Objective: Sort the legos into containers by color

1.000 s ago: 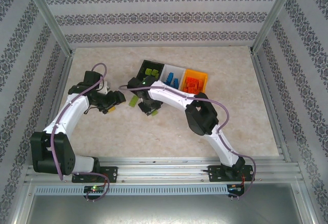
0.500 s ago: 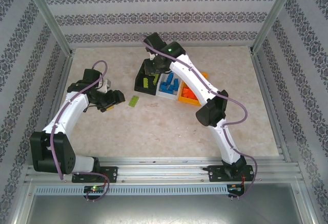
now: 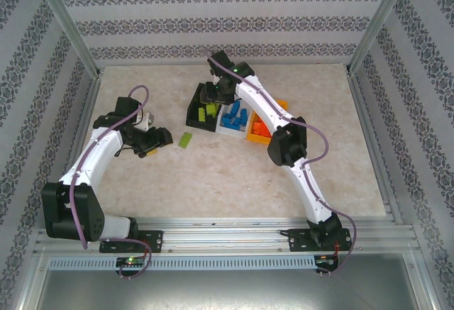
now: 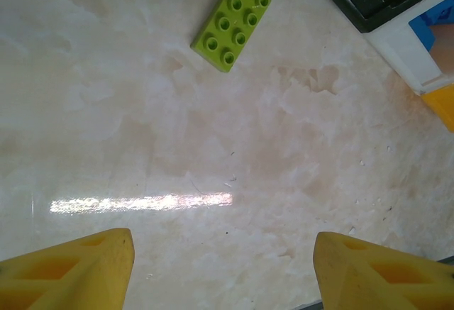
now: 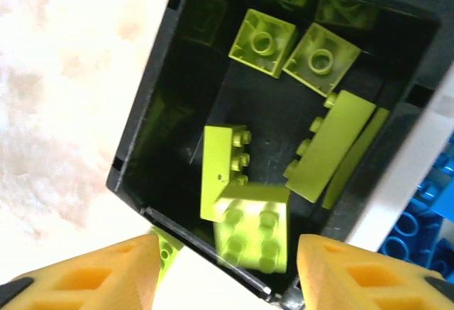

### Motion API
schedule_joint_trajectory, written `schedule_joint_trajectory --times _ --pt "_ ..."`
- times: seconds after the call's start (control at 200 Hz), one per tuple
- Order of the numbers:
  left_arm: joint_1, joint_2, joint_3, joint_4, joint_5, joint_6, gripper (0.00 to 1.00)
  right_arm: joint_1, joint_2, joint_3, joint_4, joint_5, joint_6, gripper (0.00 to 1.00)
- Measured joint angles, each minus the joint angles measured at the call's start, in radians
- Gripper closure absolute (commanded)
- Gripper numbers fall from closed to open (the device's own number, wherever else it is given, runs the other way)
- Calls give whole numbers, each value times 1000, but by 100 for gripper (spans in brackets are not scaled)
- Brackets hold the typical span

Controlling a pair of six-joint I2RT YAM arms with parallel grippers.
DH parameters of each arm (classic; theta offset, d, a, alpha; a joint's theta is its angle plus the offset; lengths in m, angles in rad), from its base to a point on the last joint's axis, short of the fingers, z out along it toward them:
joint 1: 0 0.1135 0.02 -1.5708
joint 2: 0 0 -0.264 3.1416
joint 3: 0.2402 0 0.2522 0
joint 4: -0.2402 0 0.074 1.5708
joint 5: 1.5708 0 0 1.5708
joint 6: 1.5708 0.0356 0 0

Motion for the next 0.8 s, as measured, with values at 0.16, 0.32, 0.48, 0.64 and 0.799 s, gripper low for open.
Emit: schedule_joint_trajectory --times 0.16,0.32,0.48,0.64,0.799 --pt "0 -3 -10 0 0 -1 32 0 0 0 10 -13 9 36" --pt "0 -3 -14 0 0 -1 32 0 0 0 9 -13 9 35" --pt "0 -3 -14 0 -10 0 32 0 -6 -10 10 -16 8 34" --pt "-5 6 11 -10 -48 38 31 1 -67 -109 10 -16 3 33" --pt "-45 84 104 -13 -105 121 30 7 -239 -350 40 -14 -11 33"
